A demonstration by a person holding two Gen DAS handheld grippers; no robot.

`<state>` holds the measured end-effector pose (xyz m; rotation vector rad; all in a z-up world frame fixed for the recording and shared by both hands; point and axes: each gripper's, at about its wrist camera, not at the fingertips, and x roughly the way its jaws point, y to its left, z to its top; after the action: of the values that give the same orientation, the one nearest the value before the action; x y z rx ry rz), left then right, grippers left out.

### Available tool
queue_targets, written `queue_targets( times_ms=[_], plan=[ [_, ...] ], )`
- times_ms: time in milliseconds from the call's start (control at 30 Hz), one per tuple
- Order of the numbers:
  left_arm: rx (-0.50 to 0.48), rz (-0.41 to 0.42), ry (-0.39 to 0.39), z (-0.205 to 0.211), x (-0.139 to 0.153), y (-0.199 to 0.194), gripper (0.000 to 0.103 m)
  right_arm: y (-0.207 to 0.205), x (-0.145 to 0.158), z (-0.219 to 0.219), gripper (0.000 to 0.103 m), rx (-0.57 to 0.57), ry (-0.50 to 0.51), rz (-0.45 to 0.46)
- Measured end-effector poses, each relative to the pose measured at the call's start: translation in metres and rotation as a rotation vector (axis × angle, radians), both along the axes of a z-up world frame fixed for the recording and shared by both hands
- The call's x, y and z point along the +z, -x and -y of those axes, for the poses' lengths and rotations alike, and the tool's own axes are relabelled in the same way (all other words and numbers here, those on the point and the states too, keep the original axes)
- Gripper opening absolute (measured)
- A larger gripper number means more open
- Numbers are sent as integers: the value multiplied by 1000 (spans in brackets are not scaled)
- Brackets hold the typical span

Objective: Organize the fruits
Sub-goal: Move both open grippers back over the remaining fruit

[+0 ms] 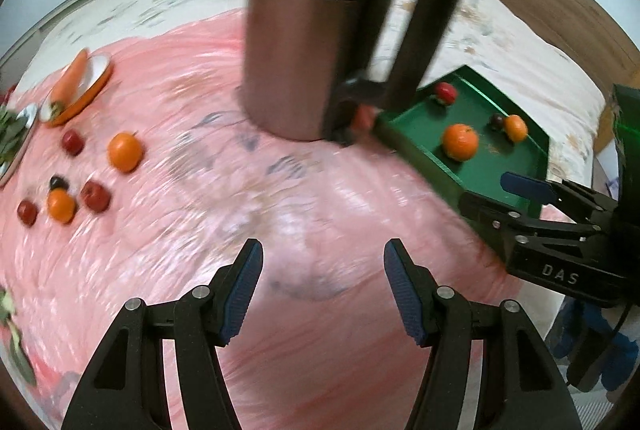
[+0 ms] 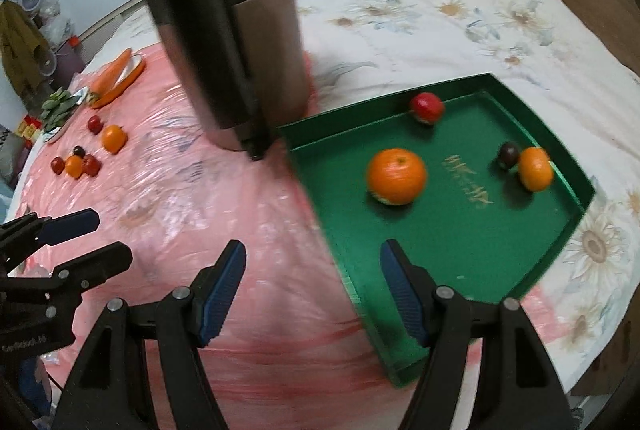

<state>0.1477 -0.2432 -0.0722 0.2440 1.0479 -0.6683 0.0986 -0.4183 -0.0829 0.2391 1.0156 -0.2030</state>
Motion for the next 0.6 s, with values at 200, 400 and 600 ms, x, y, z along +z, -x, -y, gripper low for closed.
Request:
queue_targets(
  times_ms=[200, 400, 600],
  plan=[
    [68, -10, -19, -36, -6, -10, 57, -12, -4, -31, 103, 74, -20, -10],
    [128, -5, -37, -70, -9, -22, 57, -27, -4, -62, 103, 140, -40, -7],
    [206, -4, -52, -109, -12, -39, 57, -46, -7, -99, 103, 232, -72, -6]
  ],
)
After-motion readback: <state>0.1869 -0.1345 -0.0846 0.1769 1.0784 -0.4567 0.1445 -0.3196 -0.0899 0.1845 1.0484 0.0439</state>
